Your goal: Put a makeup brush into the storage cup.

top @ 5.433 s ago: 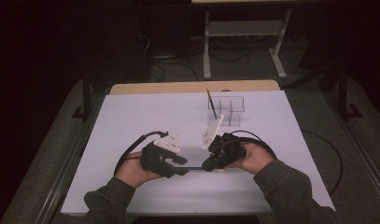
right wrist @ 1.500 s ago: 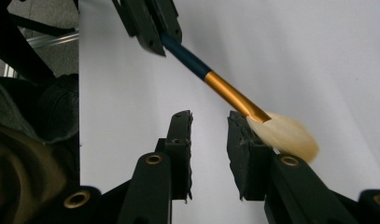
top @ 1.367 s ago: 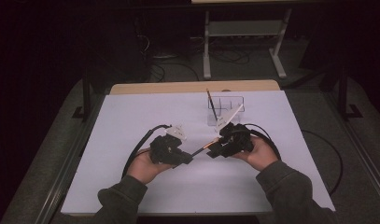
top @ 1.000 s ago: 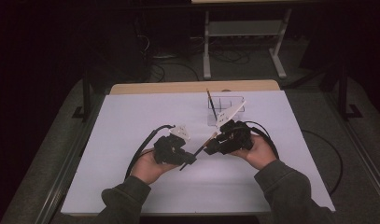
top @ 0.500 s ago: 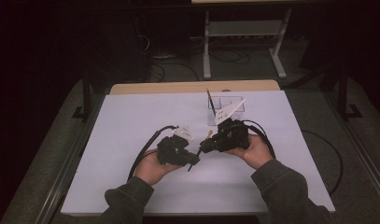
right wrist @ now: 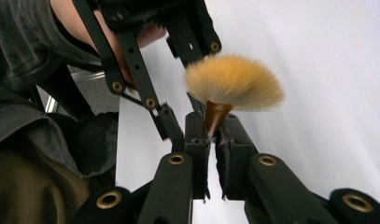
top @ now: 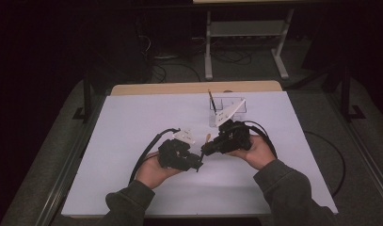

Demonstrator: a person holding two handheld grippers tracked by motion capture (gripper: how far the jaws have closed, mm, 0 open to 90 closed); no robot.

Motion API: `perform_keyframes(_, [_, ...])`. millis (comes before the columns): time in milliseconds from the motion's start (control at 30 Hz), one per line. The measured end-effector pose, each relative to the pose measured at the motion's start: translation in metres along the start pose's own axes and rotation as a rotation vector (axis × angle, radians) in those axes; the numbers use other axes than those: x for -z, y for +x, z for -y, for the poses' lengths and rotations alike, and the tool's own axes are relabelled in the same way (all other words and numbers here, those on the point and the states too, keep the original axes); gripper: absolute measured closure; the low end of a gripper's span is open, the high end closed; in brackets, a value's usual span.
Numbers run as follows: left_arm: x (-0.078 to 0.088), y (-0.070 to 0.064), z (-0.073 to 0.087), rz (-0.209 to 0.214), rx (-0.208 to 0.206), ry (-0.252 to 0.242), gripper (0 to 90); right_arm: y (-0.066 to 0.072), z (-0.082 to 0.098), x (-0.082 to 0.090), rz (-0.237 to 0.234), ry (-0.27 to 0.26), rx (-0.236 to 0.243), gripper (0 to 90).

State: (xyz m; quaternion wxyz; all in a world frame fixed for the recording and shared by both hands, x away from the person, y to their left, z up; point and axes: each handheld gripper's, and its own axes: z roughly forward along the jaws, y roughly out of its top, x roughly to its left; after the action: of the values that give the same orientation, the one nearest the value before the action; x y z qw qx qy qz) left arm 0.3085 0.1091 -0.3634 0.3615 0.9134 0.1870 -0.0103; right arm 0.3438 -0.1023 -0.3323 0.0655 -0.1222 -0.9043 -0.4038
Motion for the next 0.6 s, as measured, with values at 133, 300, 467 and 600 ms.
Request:
perform_keyframes(133, [0.004,0.003,0.005,-0.008,0.009,-0.012,68.4,-0.002,0.0,0.003,0.016,0.024,0.002,82.6])
perform_keyframes(300, [0.008,0.004,0.012,-0.029,0.022,-0.03,67.2,-0.006,0.0,0.008,0.031,0.051,-0.001,82.6])
perform_keyframes(467, [0.015,0.005,0.02,-0.047,0.027,-0.06,66.6,-0.008,0.002,0.013,0.045,0.08,-0.011,82.6])
perform_keyframes(600, [0.02,0.007,0.026,-0.059,0.028,-0.07,65.9,-0.011,0.002,0.017,0.056,0.099,-0.015,82.6])
